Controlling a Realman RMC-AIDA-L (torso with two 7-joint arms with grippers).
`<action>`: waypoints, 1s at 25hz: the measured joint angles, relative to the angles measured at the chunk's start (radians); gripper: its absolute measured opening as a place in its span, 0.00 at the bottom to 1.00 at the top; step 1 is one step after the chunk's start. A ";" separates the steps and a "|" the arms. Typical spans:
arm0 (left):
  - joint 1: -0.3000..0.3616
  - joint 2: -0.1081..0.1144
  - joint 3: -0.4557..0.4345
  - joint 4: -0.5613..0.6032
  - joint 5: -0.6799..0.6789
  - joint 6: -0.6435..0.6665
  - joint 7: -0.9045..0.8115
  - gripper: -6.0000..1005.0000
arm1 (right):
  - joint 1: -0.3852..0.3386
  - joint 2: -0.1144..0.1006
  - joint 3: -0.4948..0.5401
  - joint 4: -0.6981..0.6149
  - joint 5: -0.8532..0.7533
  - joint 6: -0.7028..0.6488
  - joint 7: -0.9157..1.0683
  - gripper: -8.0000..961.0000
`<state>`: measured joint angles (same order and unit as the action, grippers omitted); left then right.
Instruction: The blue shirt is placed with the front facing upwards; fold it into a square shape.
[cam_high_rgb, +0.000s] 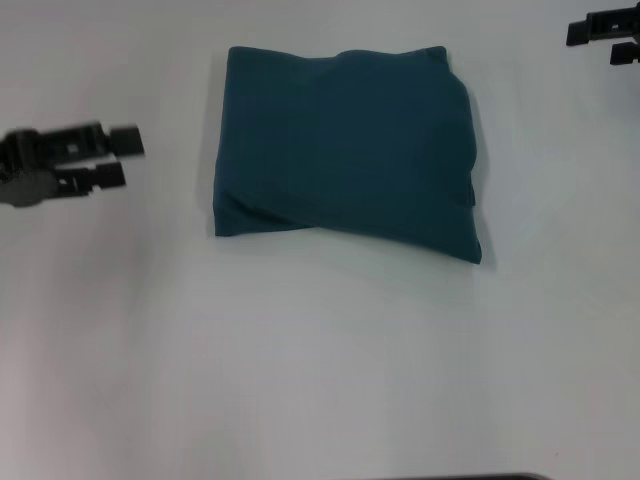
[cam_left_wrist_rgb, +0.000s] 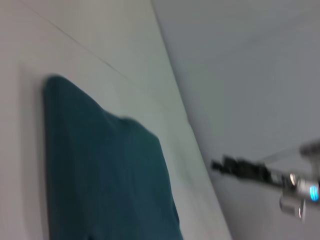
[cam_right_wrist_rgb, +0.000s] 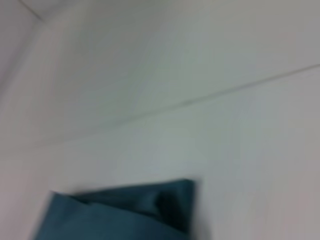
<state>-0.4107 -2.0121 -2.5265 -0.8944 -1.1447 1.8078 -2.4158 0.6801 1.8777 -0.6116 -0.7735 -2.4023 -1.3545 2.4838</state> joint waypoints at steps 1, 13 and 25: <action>0.000 -0.002 0.003 -0.002 0.009 0.013 0.020 0.93 | 0.017 0.001 -0.014 -0.002 -0.032 -0.003 0.006 0.95; 0.002 -0.018 -0.031 0.031 0.062 0.022 0.082 0.93 | 0.121 0.028 -0.148 0.010 -0.158 -0.099 0.146 0.95; -0.007 -0.021 -0.080 0.031 0.060 0.008 0.096 0.93 | 0.119 0.071 -0.161 0.179 -0.033 0.066 0.210 0.95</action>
<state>-0.4175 -2.0334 -2.6062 -0.8632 -1.0845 1.8158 -2.3202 0.7988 1.9489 -0.7729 -0.5944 -2.4351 -1.2880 2.6935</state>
